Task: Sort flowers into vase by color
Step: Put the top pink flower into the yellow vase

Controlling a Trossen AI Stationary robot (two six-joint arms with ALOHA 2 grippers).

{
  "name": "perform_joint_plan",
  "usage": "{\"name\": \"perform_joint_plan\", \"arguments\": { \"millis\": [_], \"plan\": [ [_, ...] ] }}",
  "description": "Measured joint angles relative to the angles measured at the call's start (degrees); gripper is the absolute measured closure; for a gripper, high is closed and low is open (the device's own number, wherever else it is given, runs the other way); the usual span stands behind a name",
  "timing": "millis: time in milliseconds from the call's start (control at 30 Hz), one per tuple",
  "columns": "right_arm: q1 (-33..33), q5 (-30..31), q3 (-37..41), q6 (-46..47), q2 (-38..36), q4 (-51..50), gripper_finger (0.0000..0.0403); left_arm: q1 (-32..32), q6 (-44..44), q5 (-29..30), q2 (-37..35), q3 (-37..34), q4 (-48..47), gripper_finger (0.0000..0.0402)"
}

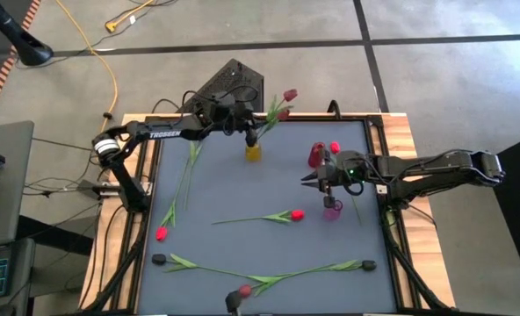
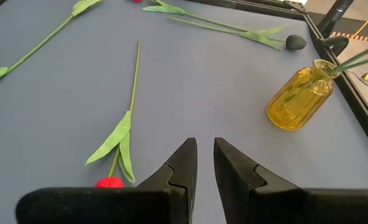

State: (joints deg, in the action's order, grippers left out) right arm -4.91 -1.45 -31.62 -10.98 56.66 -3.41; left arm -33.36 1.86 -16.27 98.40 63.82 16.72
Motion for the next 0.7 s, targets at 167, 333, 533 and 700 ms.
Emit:
{"name": "perform_joint_plan", "arguments": {
  "millis": [167,333,533,700],
  "plan": [
    [0.04,0.0,0.0,0.05,0.0,-0.81,0.0321,0.0,3.14,0.0,-3.94,-8.36,11.89,0.0401],
    [0.02,0.0,0.0,0.46,0.02,-0.62,0.0321,0.32,4.4,0.5,-5.2,-13.33,18.53,0.0401],
    [0.02,0.0,0.0,1.75,0.0,-0.41,0.0321,0.52,4.43,1.0,-5.17,-15.43,19.55,0.0401],
    [0.0,0.0,0.0,1.97,0.0,-0.36,0.0321,0.46,4.49,1.07,-5.15,-16.47,20.87,0.0401]
  ]
}}
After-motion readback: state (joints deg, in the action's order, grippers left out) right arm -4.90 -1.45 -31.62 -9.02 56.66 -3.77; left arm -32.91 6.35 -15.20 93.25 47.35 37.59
